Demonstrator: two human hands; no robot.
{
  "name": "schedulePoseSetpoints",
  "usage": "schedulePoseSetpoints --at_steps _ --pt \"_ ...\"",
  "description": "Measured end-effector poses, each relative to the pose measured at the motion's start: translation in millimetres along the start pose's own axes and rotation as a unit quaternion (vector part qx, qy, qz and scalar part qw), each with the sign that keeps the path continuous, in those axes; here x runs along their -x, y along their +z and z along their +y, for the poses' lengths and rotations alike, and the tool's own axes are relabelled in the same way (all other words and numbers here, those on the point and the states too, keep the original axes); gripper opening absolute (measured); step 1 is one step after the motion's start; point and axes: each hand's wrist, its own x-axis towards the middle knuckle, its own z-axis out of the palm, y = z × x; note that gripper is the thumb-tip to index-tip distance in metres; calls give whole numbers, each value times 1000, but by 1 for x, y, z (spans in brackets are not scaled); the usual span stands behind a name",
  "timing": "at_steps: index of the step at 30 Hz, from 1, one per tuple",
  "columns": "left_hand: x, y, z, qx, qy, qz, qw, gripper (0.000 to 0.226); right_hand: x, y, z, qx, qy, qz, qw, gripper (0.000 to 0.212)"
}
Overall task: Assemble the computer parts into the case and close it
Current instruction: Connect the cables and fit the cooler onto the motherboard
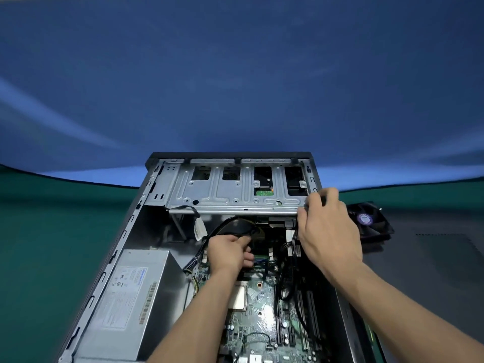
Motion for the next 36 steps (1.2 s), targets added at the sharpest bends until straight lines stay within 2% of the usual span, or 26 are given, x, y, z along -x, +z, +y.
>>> schedulePoseSetpoints --at_steps 4,10,11,15,18,20,22,25,28,31,36 --pt "-7 4 -2 -16 -6 -2 1000 21 0 1 0 -3 1 2 1000 34" --pt "-14 -1 -3 -73 9 56 996 10 -4 0 -1 14 -1 8 1000 38" --pt "-14 -2 -3 -113 19 70 991 11 -4 0 -1 15 -1 9 1000 38" --pt "-6 -4 4 -335 101 165 922 16 -4 2 0 11 -1 14 1000 39" --pt "4 -1 10 -406 155 208 876 15 -5 2 0 5 3 12 1000 40" --pt "7 3 10 -464 189 216 838 18 -5 3 0 -2 5 11 1000 41" --pt "10 4 12 -505 195 211 814 17 -6 3 0 -10 7 10 1000 41" --pt "15 2 8 -563 164 139 798 9 -6 3 0 -15 9 11 1000 42" --pt "23 -9 3 -607 149 81 776 20 -6 2 0 -25 8 8 1000 42" --pt "29 -25 9 -593 193 128 772 24 -7 3 0 -29 9 7 1000 42" --pt "30 -26 14 -570 241 164 768 12 -6 3 0 -31 11 14 999 40"
